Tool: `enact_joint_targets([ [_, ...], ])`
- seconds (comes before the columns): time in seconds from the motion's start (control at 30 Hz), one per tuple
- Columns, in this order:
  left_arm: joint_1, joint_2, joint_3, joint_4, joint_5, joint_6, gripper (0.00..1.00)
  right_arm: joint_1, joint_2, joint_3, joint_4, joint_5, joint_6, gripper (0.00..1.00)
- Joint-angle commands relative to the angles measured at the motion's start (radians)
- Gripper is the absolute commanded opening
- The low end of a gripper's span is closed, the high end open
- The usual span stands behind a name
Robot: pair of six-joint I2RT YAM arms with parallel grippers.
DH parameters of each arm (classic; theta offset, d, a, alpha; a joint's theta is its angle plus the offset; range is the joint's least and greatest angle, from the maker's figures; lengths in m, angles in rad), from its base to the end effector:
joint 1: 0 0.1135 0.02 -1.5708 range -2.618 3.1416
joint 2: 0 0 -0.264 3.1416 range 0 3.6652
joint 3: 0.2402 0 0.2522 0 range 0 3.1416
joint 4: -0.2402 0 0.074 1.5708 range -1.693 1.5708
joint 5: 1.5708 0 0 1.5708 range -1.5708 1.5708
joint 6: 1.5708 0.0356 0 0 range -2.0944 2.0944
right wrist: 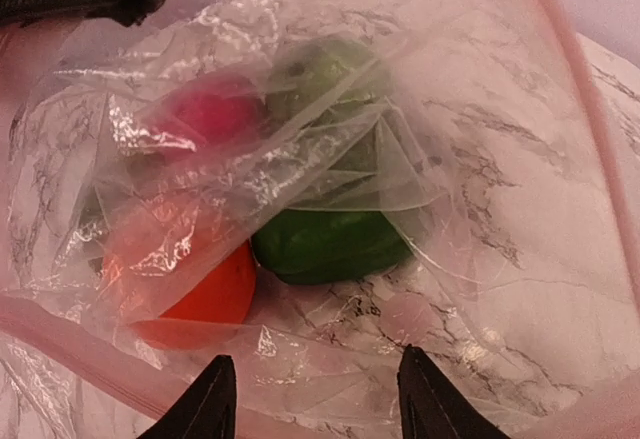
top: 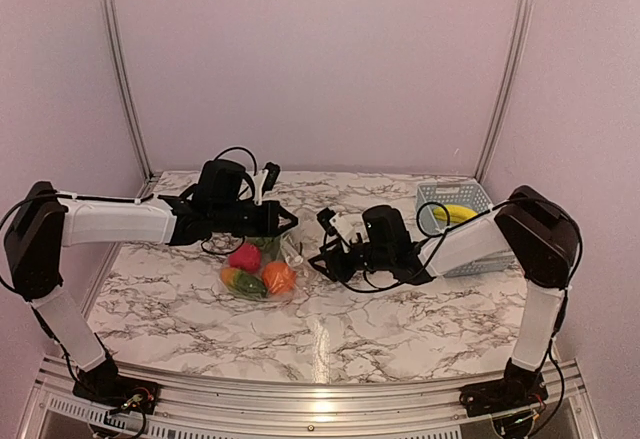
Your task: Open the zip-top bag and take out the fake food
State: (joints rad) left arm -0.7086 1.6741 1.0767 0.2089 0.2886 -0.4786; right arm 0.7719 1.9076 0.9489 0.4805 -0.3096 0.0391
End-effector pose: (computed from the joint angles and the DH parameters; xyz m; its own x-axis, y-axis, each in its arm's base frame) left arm 0.2846 -0.2573 0.2470 -0.6347 -0.0374 -0.7718 0.5988 0.6075 -0.5219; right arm 0.2740 0.2818 0.1470 -0.3631 -0.3014 -0.8817 -0.8446 0.5060 0.1748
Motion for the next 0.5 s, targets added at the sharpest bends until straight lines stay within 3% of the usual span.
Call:
enact_joint_targets([
  [0.0,0.006,-0.036,-0.021,0.023,0.044,0.013,0.13,0.008,0.013,-0.044,0.098,-0.039,-0.014,0.57],
  [0.07,0.023,-0.059,-0.046,0.024,0.038,0.003,0.26,0.007,0.004,-0.061,0.139,-0.044,-0.018,0.60],
  [0.27,0.150,-0.132,-0.137,0.012,0.019,-0.067,0.50,0.007,0.006,-0.076,0.186,-0.051,-0.036,0.67],
  [0.47,0.265,-0.152,-0.216,-0.084,-0.050,-0.095,0.64,0.009,0.034,-0.073,0.215,-0.163,-0.080,0.69],
])
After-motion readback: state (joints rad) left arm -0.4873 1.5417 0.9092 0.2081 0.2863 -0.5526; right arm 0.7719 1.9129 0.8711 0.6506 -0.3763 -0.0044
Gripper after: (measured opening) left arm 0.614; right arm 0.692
